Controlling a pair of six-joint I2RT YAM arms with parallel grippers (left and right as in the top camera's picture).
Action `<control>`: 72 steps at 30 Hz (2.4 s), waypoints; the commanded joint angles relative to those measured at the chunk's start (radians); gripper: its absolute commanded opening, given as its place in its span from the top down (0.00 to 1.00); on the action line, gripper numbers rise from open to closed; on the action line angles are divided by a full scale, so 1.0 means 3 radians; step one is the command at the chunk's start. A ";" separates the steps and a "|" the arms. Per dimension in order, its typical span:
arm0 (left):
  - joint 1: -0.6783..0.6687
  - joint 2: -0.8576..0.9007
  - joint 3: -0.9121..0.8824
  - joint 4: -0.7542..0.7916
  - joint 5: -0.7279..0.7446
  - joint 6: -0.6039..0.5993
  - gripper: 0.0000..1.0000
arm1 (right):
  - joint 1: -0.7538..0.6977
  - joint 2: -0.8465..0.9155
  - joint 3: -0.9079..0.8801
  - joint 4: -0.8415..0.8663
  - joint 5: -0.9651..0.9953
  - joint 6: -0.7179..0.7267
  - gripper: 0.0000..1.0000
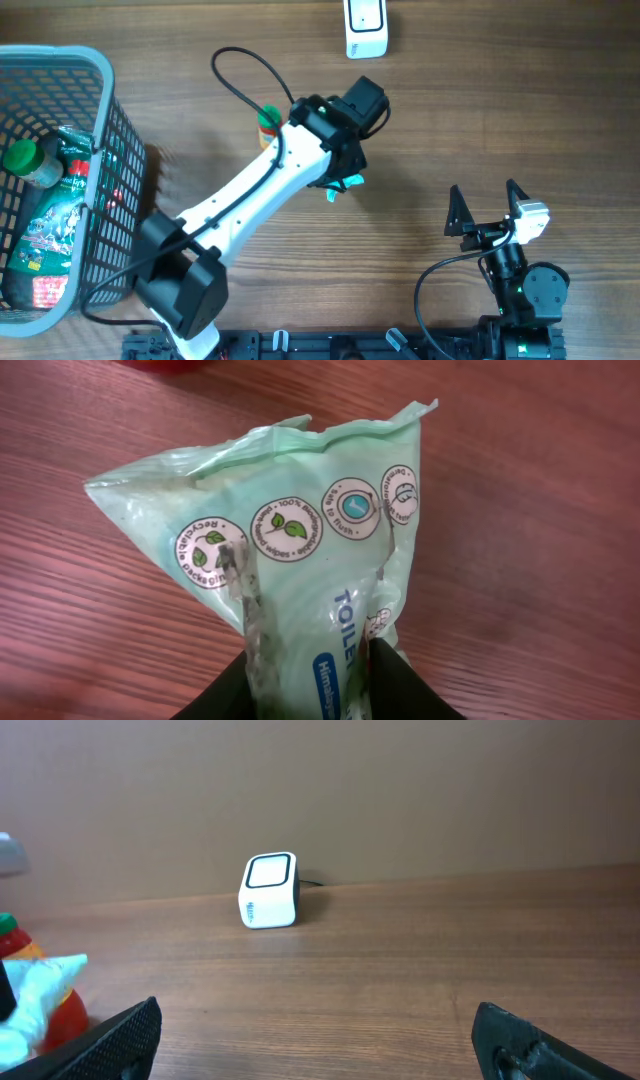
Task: Scan the item barcode
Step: 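Carry the wet-wipe pack out and drop it on the table, then reach the left gripper into the basket and grasp the green-lidded jar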
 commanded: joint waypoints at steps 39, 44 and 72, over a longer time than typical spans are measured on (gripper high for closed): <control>0.3118 -0.1373 0.1241 -0.0688 -0.1689 0.0351 0.00 | 0.0013 -0.0020 -0.0001 0.0015 0.0031 0.0062 0.00; 0.4103 -0.1029 0.1169 -0.0964 -0.1109 0.0365 0.00 | 0.0013 -0.0020 0.0000 0.0015 0.0031 0.0064 0.00; 0.4920 -0.0895 0.1148 -0.1509 -0.0942 0.0116 0.00 | 0.0013 -0.0020 0.0000 0.0015 0.0032 0.0064 0.00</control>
